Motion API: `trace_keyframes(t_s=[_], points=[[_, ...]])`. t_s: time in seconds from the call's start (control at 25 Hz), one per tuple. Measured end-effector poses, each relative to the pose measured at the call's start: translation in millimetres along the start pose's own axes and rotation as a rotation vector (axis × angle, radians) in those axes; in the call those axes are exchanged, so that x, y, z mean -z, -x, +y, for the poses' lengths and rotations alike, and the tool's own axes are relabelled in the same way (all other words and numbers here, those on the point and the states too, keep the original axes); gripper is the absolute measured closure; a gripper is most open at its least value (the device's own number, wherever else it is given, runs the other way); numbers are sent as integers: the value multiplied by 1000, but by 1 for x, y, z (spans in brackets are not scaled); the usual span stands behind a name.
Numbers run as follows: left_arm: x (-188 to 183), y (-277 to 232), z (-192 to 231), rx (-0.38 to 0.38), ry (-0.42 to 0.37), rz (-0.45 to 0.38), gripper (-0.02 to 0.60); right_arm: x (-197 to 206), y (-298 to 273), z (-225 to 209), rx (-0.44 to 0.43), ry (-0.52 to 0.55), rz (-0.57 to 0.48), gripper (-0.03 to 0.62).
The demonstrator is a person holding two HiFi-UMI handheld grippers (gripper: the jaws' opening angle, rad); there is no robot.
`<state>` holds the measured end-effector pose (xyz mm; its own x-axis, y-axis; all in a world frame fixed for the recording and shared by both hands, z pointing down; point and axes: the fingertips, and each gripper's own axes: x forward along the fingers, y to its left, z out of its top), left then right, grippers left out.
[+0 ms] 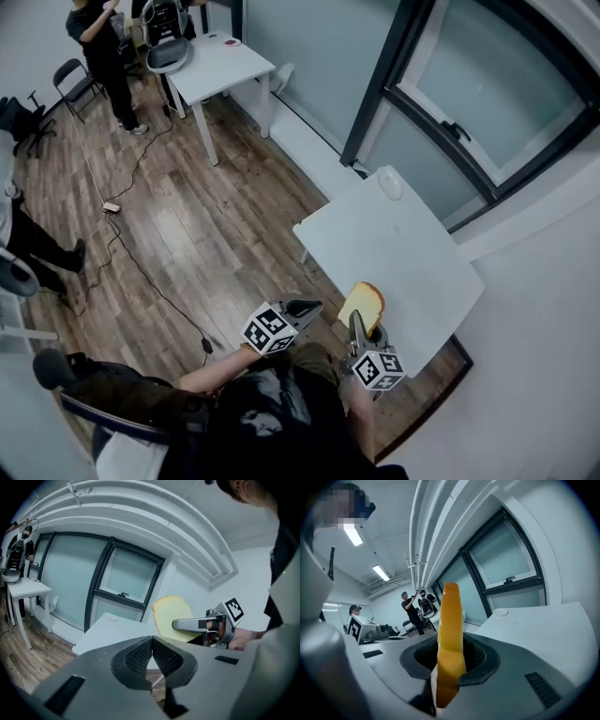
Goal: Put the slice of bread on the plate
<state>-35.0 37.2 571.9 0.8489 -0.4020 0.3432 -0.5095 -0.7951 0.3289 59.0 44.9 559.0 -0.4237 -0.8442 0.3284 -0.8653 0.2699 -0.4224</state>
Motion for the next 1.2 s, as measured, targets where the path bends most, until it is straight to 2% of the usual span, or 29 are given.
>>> trace_keyframes(t_s=[0.2,0.36,0.6,0.8,0.96,1.2], points=[[-15,-19,35,6,29,5,576,-2,-29,-15,36,-27,36,496],[-32,-52,65,12,32,16,575,-18,-61,-41,40,-40,41,496],[-69,-115,104,-2,14,22,576,-58,-111,-90,2,-22,37,496],[-105,-164,139,-42,10,22,575,-95,-151,-132,-43,5,59,496],[-113,-203,166,-61,-5,45,575,-112,-180,-164,-56,60,96,496],[-108,-253,207,-52,-14,119,576,-116,-226,-214,0,132,146,496]])
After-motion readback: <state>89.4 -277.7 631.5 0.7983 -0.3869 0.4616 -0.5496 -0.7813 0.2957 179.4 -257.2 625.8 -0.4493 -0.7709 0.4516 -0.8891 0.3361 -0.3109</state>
